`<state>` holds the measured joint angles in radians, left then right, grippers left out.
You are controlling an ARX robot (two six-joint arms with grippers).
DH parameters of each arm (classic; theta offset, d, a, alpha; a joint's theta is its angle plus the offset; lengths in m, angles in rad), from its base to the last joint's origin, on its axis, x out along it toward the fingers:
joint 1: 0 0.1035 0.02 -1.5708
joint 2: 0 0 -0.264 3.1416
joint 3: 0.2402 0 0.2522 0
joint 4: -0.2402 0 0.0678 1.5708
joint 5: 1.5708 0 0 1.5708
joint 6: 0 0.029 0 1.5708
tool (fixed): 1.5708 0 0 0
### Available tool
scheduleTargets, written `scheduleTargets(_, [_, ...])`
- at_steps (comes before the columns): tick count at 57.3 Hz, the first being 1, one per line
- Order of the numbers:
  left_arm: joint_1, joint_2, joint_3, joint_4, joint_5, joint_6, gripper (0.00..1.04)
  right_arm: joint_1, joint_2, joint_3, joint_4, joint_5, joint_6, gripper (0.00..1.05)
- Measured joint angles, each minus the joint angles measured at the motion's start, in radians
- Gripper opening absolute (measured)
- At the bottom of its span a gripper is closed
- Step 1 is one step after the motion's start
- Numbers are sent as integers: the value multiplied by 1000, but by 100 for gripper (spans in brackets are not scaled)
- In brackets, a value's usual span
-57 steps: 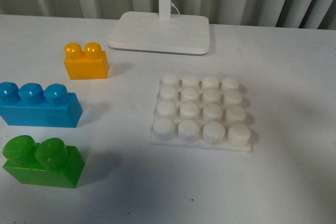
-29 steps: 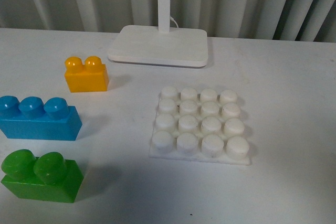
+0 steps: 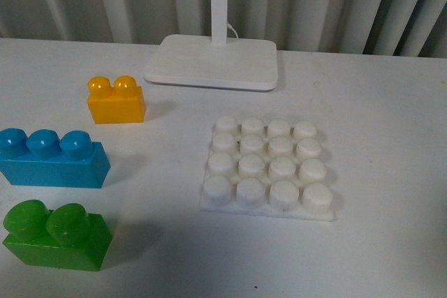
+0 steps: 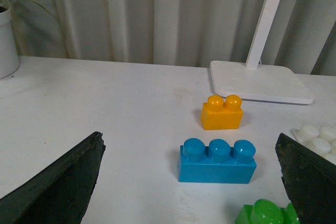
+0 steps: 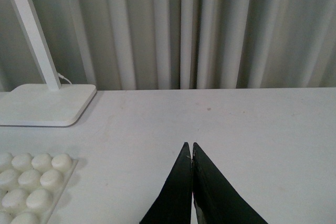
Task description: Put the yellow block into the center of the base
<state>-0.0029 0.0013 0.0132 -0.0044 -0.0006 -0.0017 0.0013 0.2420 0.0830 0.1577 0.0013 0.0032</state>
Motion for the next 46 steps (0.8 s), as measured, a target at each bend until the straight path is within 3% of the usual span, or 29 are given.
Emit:
scheduleTargets(11, [0, 0, 0, 0, 0, 0, 98, 0, -47, -27, -19, 0, 0, 1])
scheduleTargets(16, [0, 0, 0, 0, -2, 0, 98, 0, -174, -41, -157, -2, 0, 1])
scheduleTargets(46, [0, 0, 0, 0, 0, 0, 98, 0, -238, -77, -160, -2, 0, 1])
